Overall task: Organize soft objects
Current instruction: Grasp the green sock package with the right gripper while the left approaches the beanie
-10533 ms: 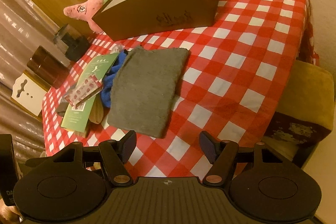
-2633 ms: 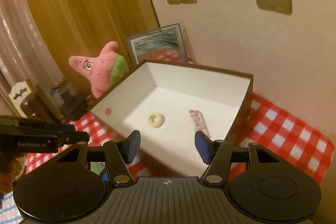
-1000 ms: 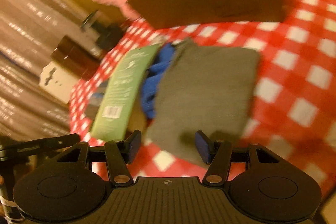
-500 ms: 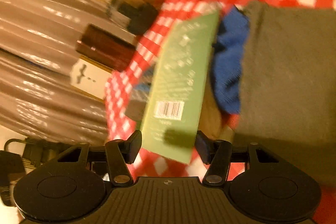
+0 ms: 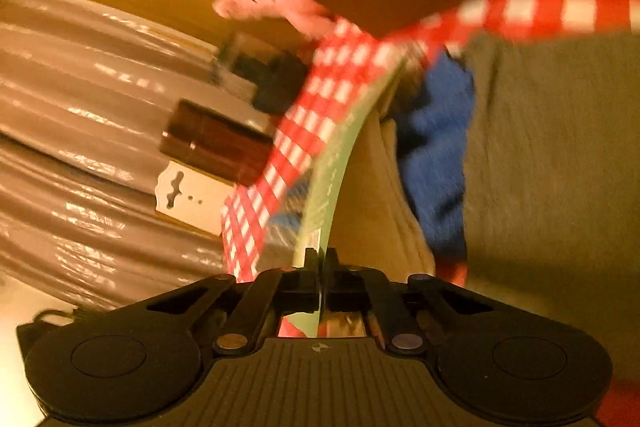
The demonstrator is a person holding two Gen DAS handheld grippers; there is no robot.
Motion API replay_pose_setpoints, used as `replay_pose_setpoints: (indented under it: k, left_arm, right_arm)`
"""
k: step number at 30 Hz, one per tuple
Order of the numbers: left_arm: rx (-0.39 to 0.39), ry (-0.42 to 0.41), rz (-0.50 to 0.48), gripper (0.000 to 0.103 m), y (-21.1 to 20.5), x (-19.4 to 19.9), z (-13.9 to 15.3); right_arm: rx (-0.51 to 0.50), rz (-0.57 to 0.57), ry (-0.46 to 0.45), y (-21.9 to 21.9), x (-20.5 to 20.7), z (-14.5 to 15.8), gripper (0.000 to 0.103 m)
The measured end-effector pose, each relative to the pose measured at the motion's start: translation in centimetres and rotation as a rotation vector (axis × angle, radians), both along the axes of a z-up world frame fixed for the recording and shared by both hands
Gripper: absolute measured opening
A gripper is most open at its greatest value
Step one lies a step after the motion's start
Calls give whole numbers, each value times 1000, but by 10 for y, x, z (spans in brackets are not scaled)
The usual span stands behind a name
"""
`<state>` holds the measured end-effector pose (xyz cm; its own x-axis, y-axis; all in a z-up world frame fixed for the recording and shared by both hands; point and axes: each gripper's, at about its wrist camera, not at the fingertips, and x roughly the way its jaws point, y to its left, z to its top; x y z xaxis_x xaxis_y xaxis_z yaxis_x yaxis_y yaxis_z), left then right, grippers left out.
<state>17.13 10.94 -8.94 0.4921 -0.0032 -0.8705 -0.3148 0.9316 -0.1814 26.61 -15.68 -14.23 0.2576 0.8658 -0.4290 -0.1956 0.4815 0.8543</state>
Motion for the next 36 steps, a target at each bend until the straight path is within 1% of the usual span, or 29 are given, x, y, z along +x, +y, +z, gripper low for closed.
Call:
replay_pose_setpoints:
  k: [3, 4, 6, 7, 8, 9, 10, 11, 12, 14, 16, 19, 22, 25, 29, 32, 34, 35, 36]
  left_arm:
    - [-5, -6, -12, 43, -4, 4, 1]
    - [-6, -8, -17, 43, -5, 5, 1]
    - [-7, -10, -24, 43, -8, 6, 1]
    - [-8, -9, -27, 43, -9, 7, 0]
    - [-9, -7, -28, 43, -10, 8, -1]
    - [-8, -5, -29, 43, -10, 9, -1]
    - [-6, -3, -29, 43, -9, 10, -1]
    - [-2, -3, -27, 43, -8, 11, -1]
    - [3, -3, -25, 43, -6, 13, -1]
    - [14, -9, -16, 43, -2, 17, 2]
    - [27, -14, -8, 43, 2, 22, 5]
    - [44, -22, 3, 43, 9, 33, 8]
    - [35, -32, 5, 43, 16, 47, 8]
    - [30, -23, 15, 43, 22, 61, 3]
    - [3, -13, 18, 44, 27, 75, -5]
    - [9, -5, 15, 44, 28, 81, -10]
    - [8, 0, 12, 44, 30, 85, -13]
    - [8, 1, 10, 44, 31, 86, -13]
    - [8, 0, 7, 44, 32, 87, -14]
  right_arm:
    - [-9, 40, -85, -8, 2, 21, 0]
    - [-45, 73, -122, -9, 3, 28, 0]
    - [-103, 154, -160, -12, 0, 36, 0]
    - [-160, 198, -175, -12, -2, 39, 3]
    - [-210, 224, -191, -12, -2, 40, 8]
    - [-264, 230, -211, -11, -4, 40, 24]
    - [-302, 213, -228, -13, -3, 40, 49]
    - [-308, 179, -229, -20, 0, 38, 59]
    - [-290, 143, -218, -23, 5, 36, 63]
    - [-244, 92, -170, -27, 22, 32, 63]
    - [-223, 58, -127, -25, 40, 27, 63]
    - [-188, 39, -96, -12, 67, 18, 63]
    - [-149, 47, -48, 1, 92, 7, 63]
    - [-165, 65, -28, 16, 107, -4, 63]
    - [-190, 79, 15, 32, 119, -22, 62]
    - [-165, 107, -4, 38, 119, -27, 42]
    - [-174, 116, -37, 39, 116, -25, 20]
    - [-159, 119, -52, 37, 116, -23, 17]
    - [-138, 109, -65, 35, 115, -20, 11]
